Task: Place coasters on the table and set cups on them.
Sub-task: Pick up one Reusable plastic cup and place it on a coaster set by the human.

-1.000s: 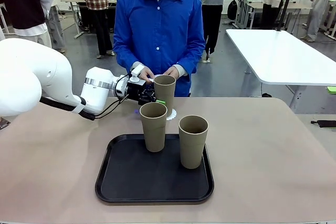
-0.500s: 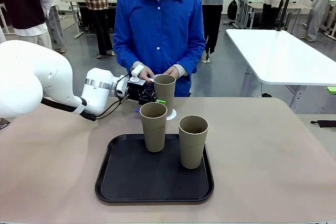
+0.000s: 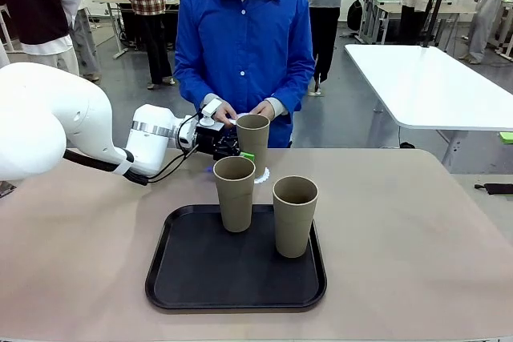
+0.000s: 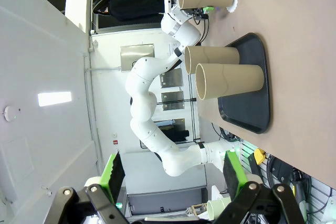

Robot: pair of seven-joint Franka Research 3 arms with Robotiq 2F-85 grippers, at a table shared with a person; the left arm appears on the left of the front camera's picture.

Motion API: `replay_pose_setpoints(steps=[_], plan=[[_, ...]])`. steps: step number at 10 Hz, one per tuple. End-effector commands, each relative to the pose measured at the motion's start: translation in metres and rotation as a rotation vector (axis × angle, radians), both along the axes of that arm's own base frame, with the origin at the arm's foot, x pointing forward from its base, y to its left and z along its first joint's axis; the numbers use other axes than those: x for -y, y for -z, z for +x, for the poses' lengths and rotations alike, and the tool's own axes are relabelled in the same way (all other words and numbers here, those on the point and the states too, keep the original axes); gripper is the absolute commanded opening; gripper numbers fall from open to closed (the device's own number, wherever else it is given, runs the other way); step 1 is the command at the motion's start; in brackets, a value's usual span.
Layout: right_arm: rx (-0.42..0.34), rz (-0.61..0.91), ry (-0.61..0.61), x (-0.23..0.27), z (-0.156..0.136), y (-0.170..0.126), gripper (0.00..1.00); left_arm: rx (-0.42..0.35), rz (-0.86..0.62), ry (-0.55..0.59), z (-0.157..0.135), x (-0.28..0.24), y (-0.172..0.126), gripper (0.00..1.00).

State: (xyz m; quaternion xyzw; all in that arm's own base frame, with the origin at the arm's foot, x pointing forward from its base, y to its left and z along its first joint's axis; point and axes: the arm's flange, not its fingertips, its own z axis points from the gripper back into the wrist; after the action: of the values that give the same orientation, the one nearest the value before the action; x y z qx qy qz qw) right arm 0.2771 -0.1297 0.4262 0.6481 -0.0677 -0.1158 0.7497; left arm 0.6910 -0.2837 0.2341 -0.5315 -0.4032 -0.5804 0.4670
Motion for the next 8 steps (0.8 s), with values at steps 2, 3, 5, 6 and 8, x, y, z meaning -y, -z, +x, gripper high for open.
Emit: replay_pose_setpoints(steps=[2,3,5,6,8], plan=[[0.006,0.005,0.002,-0.0002,0.0003,-0.0013,1.00,-0.010,0.010,-0.006,0.0070,0.0027,-0.0049,0.85],[0.006,0.005,0.002,-0.0002,0.0003,-0.0013,1.00,-0.014,0.018,-0.005,0.0076,0.0022,-0.0032,0.85],[0.006,0.005,0.002,-0.0002,0.0003,-0.0013,1.00,-0.014,0.024,-0.013,0.0077,0.0002,-0.0001,0.85],[0.006,0.005,0.002,-0.0002,0.0003,-0.0013,1.00,-0.013,0.032,-0.011,0.0081,0.0007,-0.0021,0.85],[0.006,0.005,0.002,-0.0002,0.0003,-0.0013,1.00,-0.017,0.040,-0.014,0.0069,0.0008,-0.0002,0.85]])
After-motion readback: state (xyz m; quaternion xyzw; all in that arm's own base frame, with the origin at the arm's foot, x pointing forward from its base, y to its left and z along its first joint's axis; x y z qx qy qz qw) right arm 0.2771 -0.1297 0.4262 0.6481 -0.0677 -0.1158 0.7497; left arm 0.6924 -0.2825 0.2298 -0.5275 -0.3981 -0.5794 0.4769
